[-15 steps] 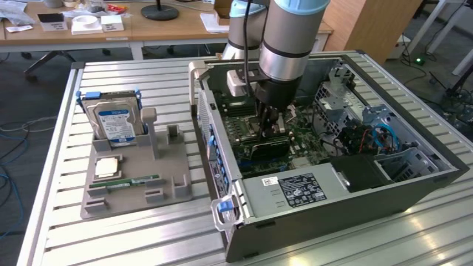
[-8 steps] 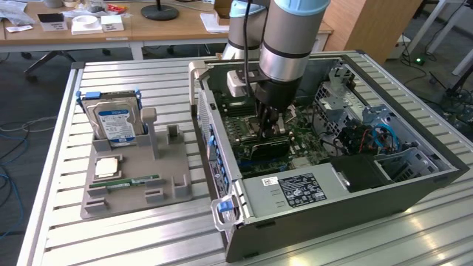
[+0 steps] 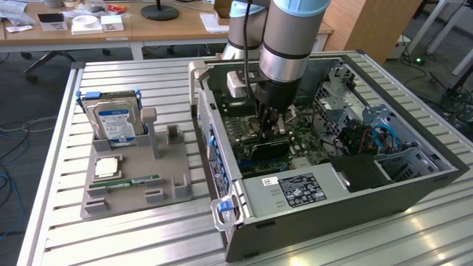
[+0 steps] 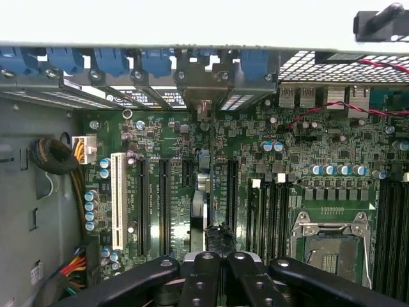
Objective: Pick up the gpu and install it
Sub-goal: 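Press down on the gpu until it lock into place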
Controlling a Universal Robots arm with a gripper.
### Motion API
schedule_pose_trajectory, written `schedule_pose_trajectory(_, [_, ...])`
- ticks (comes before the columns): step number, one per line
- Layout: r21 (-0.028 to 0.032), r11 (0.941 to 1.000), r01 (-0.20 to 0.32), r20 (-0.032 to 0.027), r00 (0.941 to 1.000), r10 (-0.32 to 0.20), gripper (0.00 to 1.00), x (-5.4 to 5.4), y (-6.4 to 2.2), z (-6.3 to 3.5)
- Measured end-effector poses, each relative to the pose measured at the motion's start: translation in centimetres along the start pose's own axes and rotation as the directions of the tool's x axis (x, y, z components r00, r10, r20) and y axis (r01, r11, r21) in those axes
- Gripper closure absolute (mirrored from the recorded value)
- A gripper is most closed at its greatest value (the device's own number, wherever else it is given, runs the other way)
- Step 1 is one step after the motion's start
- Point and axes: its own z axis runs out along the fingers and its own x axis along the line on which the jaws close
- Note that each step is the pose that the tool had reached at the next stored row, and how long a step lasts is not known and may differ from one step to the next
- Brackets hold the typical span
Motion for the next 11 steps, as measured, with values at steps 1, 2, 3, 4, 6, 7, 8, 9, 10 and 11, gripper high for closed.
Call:
schedule_pose_trajectory(1, [0.0001, 1.0000, 0.000, 0.0001, 1.0000, 0.000, 0.89, 0.02, 0.00, 0.03])
schedule_pose_trajectory(2, [0.0000, 1.0000, 0.000, -0.0001, 1.0000, 0.000, 0.89, 0.02, 0.00, 0.03])
schedule_pose_trajectory(3, [-0.0001, 1.0000, 0.000, -0.0002, 1.0000, 0.000, 0.89, 0.02, 0.00, 0.02])
schedule_pose_trajectory(4, [-0.0002, 1.0000, 0.000, -0.0003, 1.0000, 0.000, 0.89, 0.03, 0.00, 0.02])
schedule_pose_trajectory(6, [-0.0001, 1.0000, 0.000, -0.0002, 1.0000, 0.000, 0.89, 0.04, 0.01, 0.11])
schedule_pose_trajectory(7, [-0.0002, 1.0000, 0.000, -0.0003, 1.0000, 0.000, 0.89, 0.04, 0.01, 0.16])
schedule_pose_trajectory(8, [-0.0003, 1.0000, 0.000, -0.0006, 1.0000, 0.000, 0.89, 0.04, 0.01, 0.17])
schedule_pose_trajectory(9, [-0.0003, 1.0000, 0.000, -0.0005, 1.0000, 0.000, 0.89, 0.04, 0.01, 0.17])
schedule_pose_trajectory(10, [-0.0003, 1.0000, 0.000, -0.0005, 1.0000, 0.000, 0.89, 0.04, 0.01, 0.17])
schedule_pose_trajectory(11, [-0.0003, 1.0000, 0.000, -0.0004, 1.0000, 0.000, 0.89, 0.04, 0.01, 0.17])
